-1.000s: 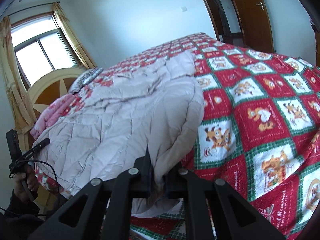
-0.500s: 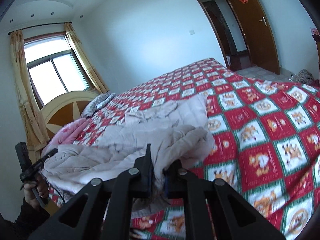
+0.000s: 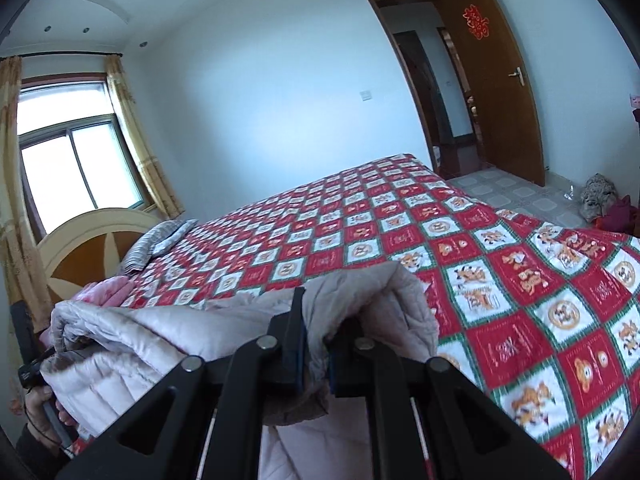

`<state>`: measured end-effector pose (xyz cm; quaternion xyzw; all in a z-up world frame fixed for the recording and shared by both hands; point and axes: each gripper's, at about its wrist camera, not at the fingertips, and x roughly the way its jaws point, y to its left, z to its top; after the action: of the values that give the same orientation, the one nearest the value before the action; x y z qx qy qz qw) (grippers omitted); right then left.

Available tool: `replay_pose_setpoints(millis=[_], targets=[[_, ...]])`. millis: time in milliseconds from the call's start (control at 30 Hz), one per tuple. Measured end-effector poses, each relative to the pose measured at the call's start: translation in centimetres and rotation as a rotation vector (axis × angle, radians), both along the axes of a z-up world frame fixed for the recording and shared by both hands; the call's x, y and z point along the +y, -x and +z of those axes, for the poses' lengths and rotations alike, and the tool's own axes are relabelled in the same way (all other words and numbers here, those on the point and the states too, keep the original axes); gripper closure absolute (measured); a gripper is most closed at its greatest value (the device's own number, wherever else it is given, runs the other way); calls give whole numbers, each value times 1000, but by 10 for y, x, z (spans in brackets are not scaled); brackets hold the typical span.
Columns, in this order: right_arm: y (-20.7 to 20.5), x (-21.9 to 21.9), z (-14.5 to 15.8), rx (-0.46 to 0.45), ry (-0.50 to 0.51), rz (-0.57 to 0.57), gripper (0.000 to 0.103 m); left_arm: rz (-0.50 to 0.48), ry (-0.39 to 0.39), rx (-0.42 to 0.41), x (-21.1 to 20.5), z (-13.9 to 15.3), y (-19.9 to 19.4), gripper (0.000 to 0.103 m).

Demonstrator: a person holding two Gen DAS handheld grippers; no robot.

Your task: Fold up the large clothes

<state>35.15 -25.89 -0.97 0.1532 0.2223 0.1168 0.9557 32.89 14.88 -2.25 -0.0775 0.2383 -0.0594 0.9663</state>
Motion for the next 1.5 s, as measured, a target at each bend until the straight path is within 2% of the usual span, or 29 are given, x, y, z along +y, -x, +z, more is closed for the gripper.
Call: replay_pose_setpoints(millis=[300,400,467,533,600,700,800,867,933,1000,1067,1167,1267,1300,1333,1400,1467,1500], targets=[[-94,1,-32,77,29,-99,93,54,-32,123,-7,-29,-99,79],[-127,1,-51,134,30,-123,93,47,24,167,-2,-41,-126,76],[-148,-1,-67,191,30,-122,93,57,80,186,4,-50,-143,70],[-165,-2,-84,230,39,-139,89,63,144,209,8,-61,-155,49],[-175,6,-94,244,85,-141,82,87,150,224,5,-69,-164,36],[-186,21,-102,244,168,-157,75,144,77,203,-7,-76,-175,34],[-198,21,-109,267,174,-182,73,176,79,183,-5,-79,-183,30],[-210,21,-114,282,159,-189,72,181,120,167,-1,-79,-189,24],[-222,18,-122,313,120,-165,68,159,203,153,8,-80,-194,10],[-227,9,-127,322,42,-137,64,163,271,133,20,-79,-194,8],[-227,5,-130,306,-8,-114,59,172,295,110,25,-78,-193,7],[-225,5,-128,278,-50,-81,48,187,256,87,20,-76,-192,4],[-217,-2,-120,201,-114,-111,36,231,174,59,8,-73,-189,1],[-214,-2,-117,171,-120,-123,29,245,148,52,4,-73,-189,1],[-214,2,-115,162,-99,-131,25,255,128,49,3,-73,-188,1],[-212,18,-110,148,4,-147,22,315,70,32,-1,-70,-187,1],[-206,27,-103,101,57,-160,17,359,65,20,4,-67,-187,1],[-201,28,-99,69,73,-183,6,390,69,9,9,-64,-187,1]])
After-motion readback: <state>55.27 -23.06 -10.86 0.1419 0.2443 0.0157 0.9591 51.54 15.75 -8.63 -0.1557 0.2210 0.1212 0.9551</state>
